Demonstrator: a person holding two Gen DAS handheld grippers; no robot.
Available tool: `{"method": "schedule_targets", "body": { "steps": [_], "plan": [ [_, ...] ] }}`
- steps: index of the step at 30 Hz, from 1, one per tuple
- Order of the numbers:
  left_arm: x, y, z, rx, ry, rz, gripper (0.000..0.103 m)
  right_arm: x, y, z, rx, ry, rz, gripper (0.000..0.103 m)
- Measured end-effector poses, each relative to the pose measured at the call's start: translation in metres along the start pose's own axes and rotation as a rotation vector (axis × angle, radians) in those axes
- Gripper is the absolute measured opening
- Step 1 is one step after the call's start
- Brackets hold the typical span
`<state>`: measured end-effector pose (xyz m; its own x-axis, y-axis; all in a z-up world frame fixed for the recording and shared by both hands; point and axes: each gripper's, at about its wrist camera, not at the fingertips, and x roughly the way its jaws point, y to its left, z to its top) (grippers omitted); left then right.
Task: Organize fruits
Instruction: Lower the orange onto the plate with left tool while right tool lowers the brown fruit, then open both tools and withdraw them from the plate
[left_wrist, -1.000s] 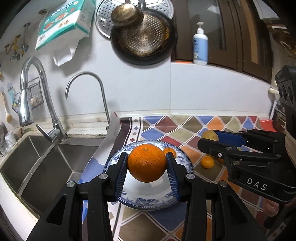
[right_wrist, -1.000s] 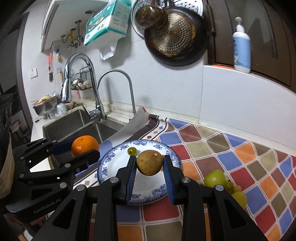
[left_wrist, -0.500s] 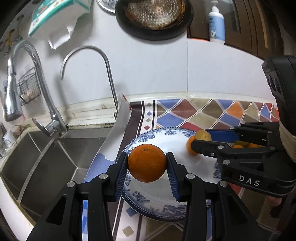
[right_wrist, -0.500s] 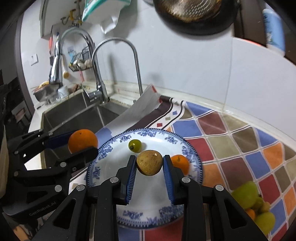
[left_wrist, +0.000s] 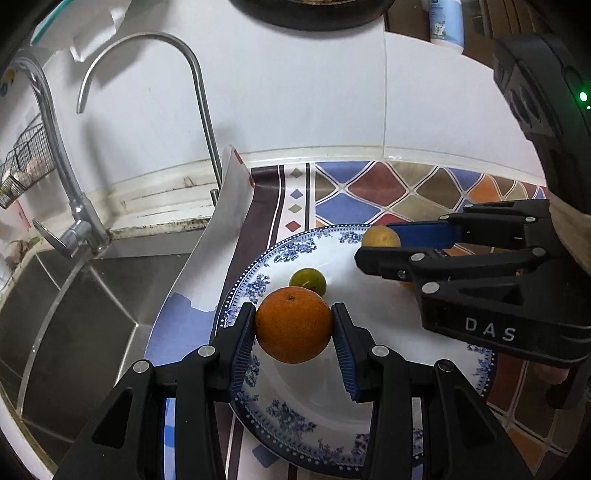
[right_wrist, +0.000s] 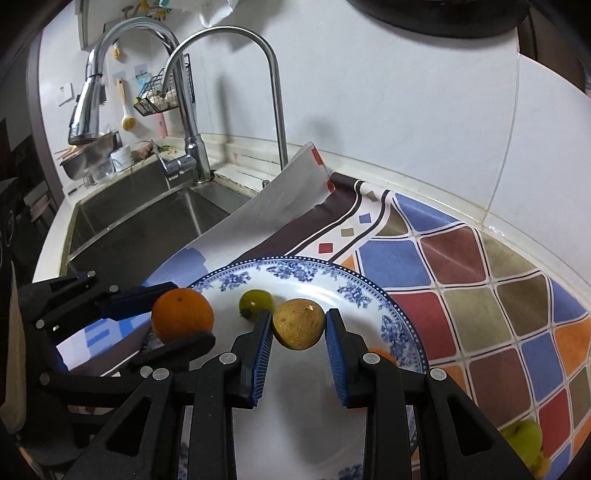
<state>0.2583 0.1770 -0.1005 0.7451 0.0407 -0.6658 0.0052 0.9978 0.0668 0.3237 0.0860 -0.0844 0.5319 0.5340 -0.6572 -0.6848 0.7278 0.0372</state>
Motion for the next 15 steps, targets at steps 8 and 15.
{"method": "schedule_targets", "body": {
  "steps": [8,15],
  "plan": [
    [0.003,0.001,0.001,-0.017,0.010,0.006,0.043,-0.002,-0.005,0.001,0.018,-0.012,-0.005,0.036],
    [-0.025,-0.006,0.006,-0.037,-0.045,0.024,0.047,-0.028,-0.007,-0.003,0.037,-0.055,-0.011,0.036]
  ]
}}
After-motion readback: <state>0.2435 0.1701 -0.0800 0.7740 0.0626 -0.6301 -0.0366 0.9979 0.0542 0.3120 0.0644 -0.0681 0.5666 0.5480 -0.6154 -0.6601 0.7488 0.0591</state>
